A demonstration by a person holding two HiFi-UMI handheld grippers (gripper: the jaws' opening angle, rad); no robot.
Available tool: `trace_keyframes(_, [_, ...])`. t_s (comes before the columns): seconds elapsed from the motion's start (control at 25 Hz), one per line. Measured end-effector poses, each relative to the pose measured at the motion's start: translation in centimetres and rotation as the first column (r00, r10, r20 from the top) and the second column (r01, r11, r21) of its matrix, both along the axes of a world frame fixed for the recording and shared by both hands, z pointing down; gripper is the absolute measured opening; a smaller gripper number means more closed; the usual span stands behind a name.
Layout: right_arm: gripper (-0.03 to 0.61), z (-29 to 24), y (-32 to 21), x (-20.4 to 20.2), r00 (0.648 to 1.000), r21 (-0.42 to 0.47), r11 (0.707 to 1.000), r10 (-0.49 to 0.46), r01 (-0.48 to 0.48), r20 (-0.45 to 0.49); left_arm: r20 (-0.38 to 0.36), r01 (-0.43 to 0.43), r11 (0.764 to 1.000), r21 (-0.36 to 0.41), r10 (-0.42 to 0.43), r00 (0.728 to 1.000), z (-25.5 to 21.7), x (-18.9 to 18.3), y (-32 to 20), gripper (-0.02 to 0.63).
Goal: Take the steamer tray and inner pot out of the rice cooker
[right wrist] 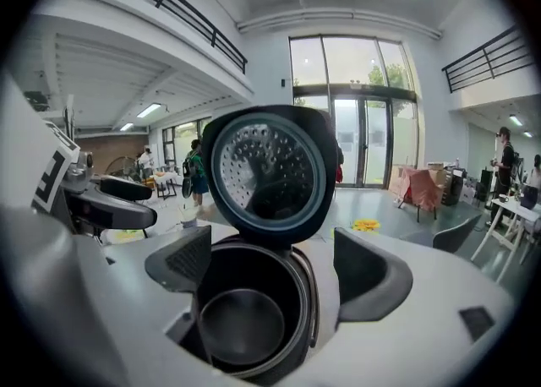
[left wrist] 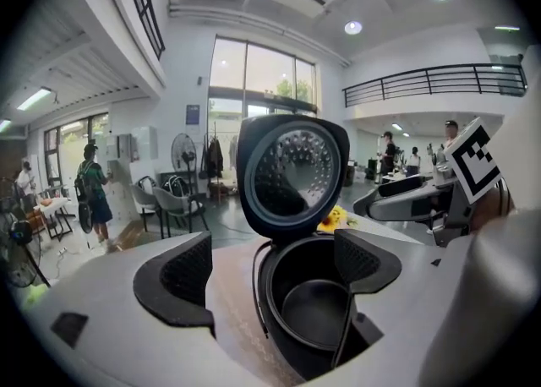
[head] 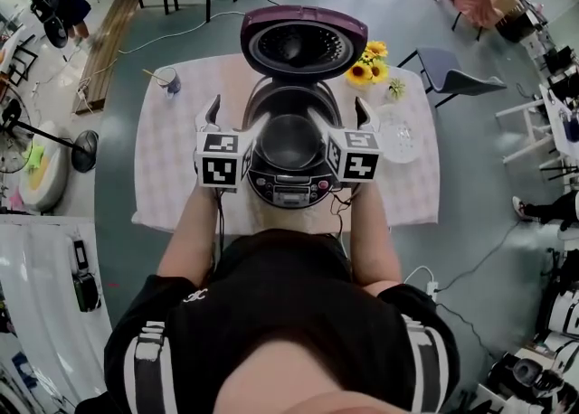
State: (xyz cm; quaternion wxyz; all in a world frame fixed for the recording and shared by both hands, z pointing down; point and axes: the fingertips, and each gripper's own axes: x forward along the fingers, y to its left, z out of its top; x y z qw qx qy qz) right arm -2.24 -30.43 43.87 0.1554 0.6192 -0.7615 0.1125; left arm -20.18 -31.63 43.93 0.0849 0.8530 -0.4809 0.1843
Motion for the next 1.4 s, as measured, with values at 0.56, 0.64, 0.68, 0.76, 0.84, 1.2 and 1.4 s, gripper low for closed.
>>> trace_keyframes(0.56, [0.425, 11.5, -1.6, 2.3, 0.997, -0.372, 0.928, -0.020, -0.011, -0.081, 0.174, 0.023, 0.950, -0.313, 0.034, 0.984, 11.8, 1.0, -2.5, 0.430])
trace_keyframes(0.64, [0.420, 12.6, -1.9, 2.6, 0.997, -0.413, 0.911, -0.017, -0.016, -0.077, 0.189, 0.031, 0.940, -0.341, 0.036, 0.981, 12.8, 1.1, -2.8, 0.430])
trace_keyframes(0.68, [0.414, 13.2, -2.0, 2.7, 0.997, -0.431, 0.902, -0.016, -0.020, -0.080, 0.196, 0.036, 0.932, -0.360, 0.038, 0.980, 13.3, 1.0, -2.9, 0.430])
trace_keyframes(0.76, [0.402, 14.3, -2.3, 3.0, 0.995, -0.464, 0.885, -0.019, -0.030, -0.099, 0.206, 0.045, 0.920, -0.389, 0.039, 0.978, 14.3, 1.0, -3.4, 0.428])
trace_keyframes(0.84, [0.393, 15.4, -2.6, 3.4, 0.992, -0.495, 0.868, -0.023, -0.040, -0.121, 0.220, 0.059, 0.907, -0.417, 0.037, 0.975, 15.0, 0.8, -4.0, 0.426])
trace_keyframes(1.2, [0.293, 18.7, -2.4, 5.1, 0.987, -0.612, 0.783, 0.011, -0.108, -0.160, 0.314, 0.093, 0.832, -0.548, 0.101, 0.944, 17.8, 0.3, -3.3, 0.386])
trace_keyframes(1.4, [0.216, 18.2, -3.6, 5.3, 0.985, -0.571, 0.814, 0.012, -0.111, -0.174, 0.340, 0.112, 0.826, -0.553, 0.101, 0.935, 18.4, -0.2, -3.4, 0.322])
